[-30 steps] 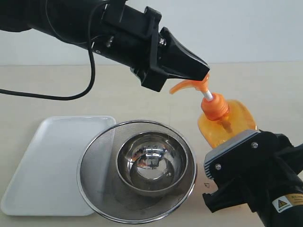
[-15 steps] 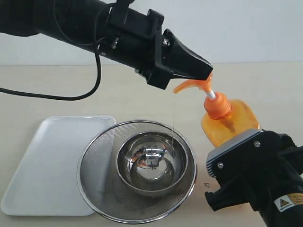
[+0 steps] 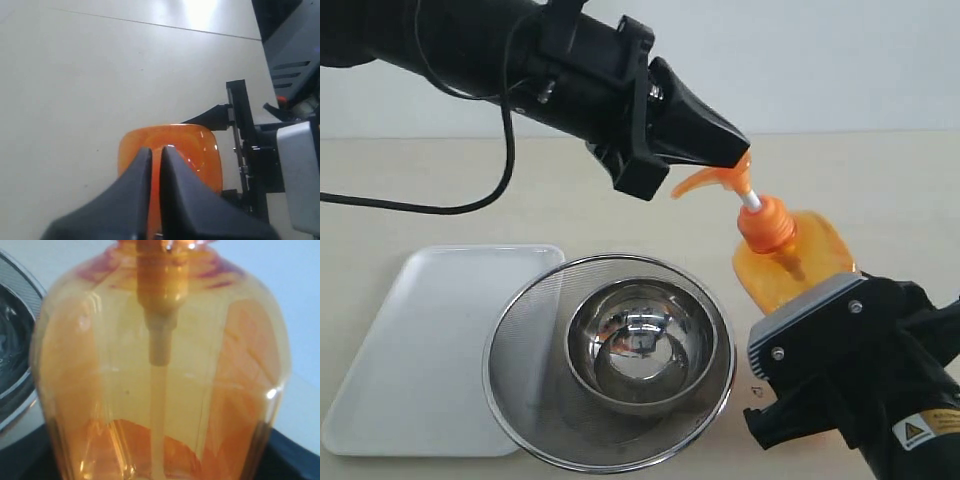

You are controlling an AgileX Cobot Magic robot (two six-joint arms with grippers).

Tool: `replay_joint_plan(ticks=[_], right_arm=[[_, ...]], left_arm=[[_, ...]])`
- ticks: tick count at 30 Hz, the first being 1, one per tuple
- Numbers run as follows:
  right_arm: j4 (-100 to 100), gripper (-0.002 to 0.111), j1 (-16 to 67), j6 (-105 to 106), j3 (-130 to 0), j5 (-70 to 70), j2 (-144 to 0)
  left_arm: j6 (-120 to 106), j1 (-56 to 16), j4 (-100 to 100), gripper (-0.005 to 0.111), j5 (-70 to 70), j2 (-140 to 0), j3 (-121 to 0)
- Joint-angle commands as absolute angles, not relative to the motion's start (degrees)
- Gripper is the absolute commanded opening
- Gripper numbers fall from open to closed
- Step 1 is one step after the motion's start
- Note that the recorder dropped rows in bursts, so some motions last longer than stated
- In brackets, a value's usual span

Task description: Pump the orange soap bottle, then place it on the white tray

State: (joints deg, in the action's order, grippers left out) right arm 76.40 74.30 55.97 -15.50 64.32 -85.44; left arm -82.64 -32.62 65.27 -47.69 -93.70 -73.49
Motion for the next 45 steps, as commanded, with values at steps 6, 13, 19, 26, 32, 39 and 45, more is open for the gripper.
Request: replay_joint_plan(ticks=[6, 13, 19, 26, 32, 39, 45], right_arm=[[72.7, 0.000, 74.6, 54.9, -16.1, 66.5, -84.7], [72.7, 0.000, 74.6, 54.9, -16.1, 66.5, -84.7], [72.7, 0.000, 74.6, 54.9, -16.1, 66.5, -84.7], [72.7, 0.000, 74.6, 54.9, -16.1, 66.5, -84.7], [72.6, 0.000, 74.6, 55.0, -16.1, 66.5, -84.7], [72.3, 0.000, 74.6, 55.0, -16.1, 66.7, -84.7], [72.3, 0.000, 74.6, 55.0, -16.1, 66.6, -84.7]], left_arm=[[-80.5, -29.5, 62.4, 0.005, -46.9, -84.6, -73.4], [-79.8, -29.1, 62.2, 0.005, -48.6, -83.4, -73.4], [-80.2, -29.1, 64.4, 0.005, -51.3, -88.5, -73.4], [-83.5, -29.4, 68.1, 0.005, -52.8, -93.1, -73.4], [-83.8, -29.4, 68.1, 0.005, -54.4, -94.7, -73.3], [-85.4, -32.4, 68.1, 0.005, -53.7, -96.7, -73.2], [-84.9, -33.3, 67.9, 0.005, -52.5, -98.0, -73.0]])
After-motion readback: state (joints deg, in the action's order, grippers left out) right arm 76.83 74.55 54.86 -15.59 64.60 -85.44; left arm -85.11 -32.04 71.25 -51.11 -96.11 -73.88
